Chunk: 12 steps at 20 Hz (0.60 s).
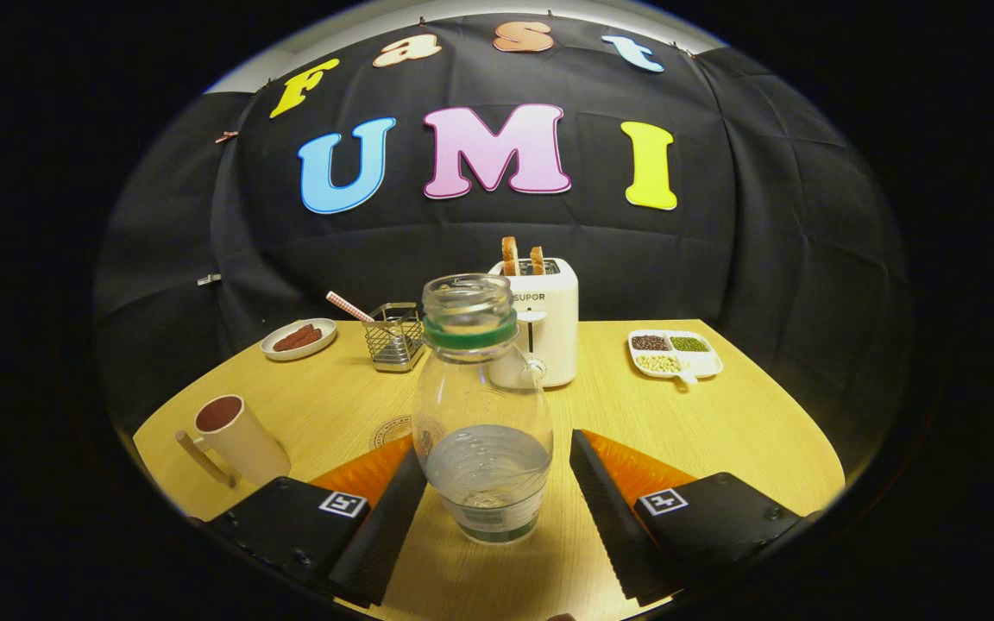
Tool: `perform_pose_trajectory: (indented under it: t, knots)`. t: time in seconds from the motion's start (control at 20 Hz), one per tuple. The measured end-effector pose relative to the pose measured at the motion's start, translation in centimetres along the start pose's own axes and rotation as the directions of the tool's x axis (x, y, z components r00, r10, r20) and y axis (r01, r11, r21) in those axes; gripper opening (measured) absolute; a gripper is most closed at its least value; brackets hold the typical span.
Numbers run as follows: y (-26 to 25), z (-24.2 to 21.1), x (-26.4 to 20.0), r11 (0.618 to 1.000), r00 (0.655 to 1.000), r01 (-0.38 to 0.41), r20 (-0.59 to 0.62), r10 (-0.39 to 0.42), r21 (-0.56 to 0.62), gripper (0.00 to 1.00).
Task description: Take the bottle from table, then pour the juice into the cup, finally place the bottle on the coaster
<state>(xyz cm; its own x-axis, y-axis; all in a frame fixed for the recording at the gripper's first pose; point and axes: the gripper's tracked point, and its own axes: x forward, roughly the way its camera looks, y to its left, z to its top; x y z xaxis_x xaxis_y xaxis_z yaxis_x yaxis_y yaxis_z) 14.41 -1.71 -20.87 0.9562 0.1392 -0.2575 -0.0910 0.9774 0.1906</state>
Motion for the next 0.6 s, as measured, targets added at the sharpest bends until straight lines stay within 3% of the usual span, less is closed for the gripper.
perform_pose_trajectory:
  t: [0.2, 0.3, 0.6]
  knots:
    - [0.3, -0.63, 0.5, 1.0, 1.0, -0.019, -0.016, 0.019, -0.009, 0.95]
    - [0.42, -0.58, 0.47, 1.0, 1.0, -0.023, -0.015, 0.023, -0.01, 0.81]
    - [0.52, -0.85, 0.9, 0.998, 0.999, -0.038, -0.035, 0.036, -0.044, 0.77]
